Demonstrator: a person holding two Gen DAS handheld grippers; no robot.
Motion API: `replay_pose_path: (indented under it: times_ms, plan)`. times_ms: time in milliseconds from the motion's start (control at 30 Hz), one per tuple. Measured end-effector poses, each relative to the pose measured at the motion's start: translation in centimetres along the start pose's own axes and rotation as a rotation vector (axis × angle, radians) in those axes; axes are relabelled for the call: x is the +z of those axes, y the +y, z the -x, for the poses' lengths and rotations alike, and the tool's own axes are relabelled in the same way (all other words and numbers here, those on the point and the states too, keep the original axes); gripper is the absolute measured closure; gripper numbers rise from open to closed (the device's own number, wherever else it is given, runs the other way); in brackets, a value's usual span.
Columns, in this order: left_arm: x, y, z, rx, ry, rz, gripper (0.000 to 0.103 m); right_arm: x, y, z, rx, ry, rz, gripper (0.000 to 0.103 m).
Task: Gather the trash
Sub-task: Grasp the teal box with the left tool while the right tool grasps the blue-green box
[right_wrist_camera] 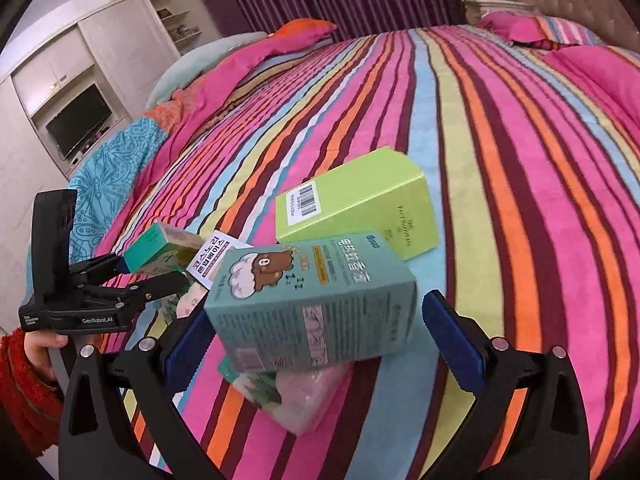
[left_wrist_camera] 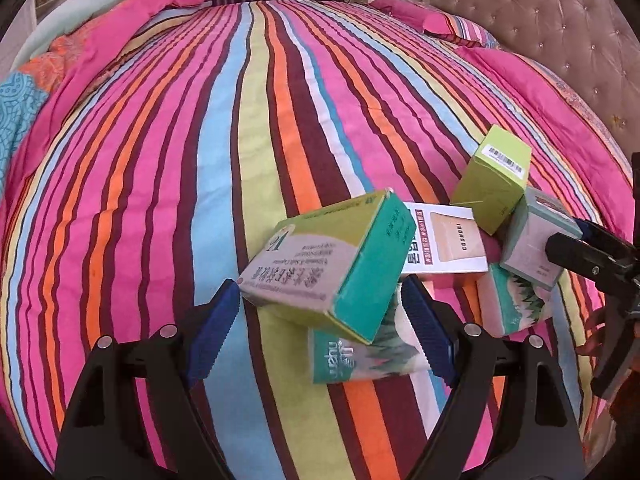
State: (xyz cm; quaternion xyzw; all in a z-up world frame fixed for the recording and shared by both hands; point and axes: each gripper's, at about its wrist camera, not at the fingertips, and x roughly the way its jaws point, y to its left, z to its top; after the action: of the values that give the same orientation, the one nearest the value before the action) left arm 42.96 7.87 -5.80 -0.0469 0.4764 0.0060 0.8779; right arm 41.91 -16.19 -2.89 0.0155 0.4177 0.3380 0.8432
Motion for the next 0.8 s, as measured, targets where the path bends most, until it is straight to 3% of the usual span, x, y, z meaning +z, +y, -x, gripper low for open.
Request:
replay_pose_path:
  times_ms: [167,233,333,400,500,800]
  plan:
    - [0.3,0.7,-0.4,0.01,-0.007,0.031,0.027,0.7,0.3,-1.9,-0.02,0.05,0.015,0.008]
    - [0.4,1.0,-0.5,0.011,-0.003,0.042,0.054,0.9,0.5,-2.2,-0.024,0.064,-0.004,0.008]
    - [0.6,1.7,-0.6,0.017,0.011,0.059,0.07,0.8,1.2,-2.4,-0.041,0.084,-0.018,0.011]
    - [0.8,2.5,-0.6,-0.015,0.021,0.095,0.071,0.6,1.2,-2.3,-0.048,0.09,-0.033,0.02]
    - [1.1,3.3,-0.7,-0.04,0.03,0.134,0.073,0.4,1.4,-1.8,-0.073,0.076,-0.046,0.02]
    - [1.4,2.4,0.3,-0.048,-0.004,0.103,0.074,0.1,2.4,0.2,-0.12,0.041,-0.03,0.02]
